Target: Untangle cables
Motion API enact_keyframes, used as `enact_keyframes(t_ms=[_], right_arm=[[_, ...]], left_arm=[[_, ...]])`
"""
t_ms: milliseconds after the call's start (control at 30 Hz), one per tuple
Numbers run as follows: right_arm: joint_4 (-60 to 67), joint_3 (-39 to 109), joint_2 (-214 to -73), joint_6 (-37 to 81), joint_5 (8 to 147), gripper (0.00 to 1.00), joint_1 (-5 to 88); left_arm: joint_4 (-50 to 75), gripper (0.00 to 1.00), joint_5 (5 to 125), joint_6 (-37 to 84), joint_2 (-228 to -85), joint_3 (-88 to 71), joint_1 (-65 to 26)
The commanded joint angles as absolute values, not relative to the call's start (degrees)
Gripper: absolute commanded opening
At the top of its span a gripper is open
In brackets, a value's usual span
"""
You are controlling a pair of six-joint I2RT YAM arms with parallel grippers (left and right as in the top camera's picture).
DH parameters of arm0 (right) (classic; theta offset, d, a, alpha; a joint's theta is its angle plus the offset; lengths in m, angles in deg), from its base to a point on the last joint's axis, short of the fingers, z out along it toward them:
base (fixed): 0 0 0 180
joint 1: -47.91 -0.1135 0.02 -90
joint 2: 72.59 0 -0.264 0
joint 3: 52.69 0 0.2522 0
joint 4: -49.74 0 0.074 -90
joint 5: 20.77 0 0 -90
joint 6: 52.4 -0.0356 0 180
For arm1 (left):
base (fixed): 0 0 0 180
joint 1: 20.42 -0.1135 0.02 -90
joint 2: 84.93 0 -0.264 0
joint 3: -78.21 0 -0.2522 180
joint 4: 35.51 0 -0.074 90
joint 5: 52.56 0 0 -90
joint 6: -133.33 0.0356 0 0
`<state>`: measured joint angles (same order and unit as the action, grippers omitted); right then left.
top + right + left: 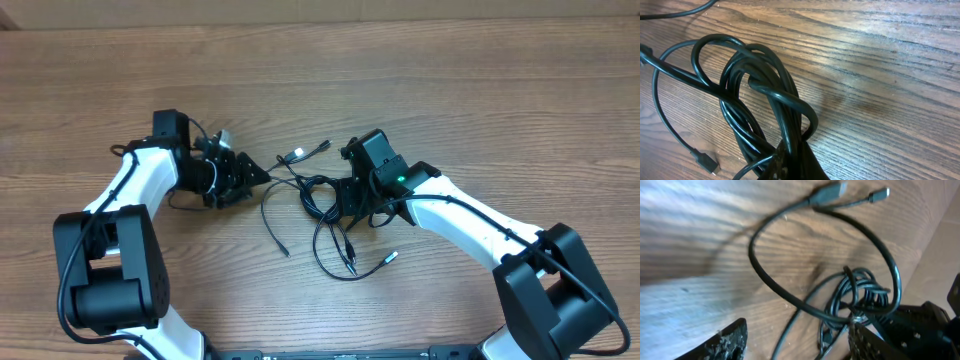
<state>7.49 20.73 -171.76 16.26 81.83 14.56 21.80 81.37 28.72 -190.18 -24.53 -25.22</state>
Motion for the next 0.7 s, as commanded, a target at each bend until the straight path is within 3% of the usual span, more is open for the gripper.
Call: enact_keyframes(t_ms=[0,133,167,233,267,467,667], right_arm=[[7.8,21.1,-171.2,16.7,81.7,0.04,15.2],[7.8,21.1,-171.2,16.7,81.7,0.04,15.2],[7.8,21.1,-171.2,16.7,81.7,0.04,15.2],[7.8,21.1,-171.2,16.7,81.7,0.04,15.2],[7.8,21.1,-171.2,16.7,81.7,0.04,15.2],[7.8,21.1,-171.2,16.7,81.7,0.04,15.2],[7.8,21.1,-171.2,16.7,81.7,0.04,15.2]], left_arm=[[22.7,0.66,83.6,29.0,-190.2,-23.6,-21.5],[22.1,0.63,83.5,29.1,-190.2,-23.6,-17.6],[21.8,0.58,83.5,29.1,-190.2,-23.6,-16.8],[21.1,0.32,83.1,28.4,-190.2,-23.6,-14.8],[21.0,0.26,82.3,27.7,-190.2,-23.6,-13.9],[21.6,0.04,73.7,25.7,-190.2,-23.6,-8.7],[23.5,0.04,62.4,23.6,-190.2,-23.5,-6.1]])
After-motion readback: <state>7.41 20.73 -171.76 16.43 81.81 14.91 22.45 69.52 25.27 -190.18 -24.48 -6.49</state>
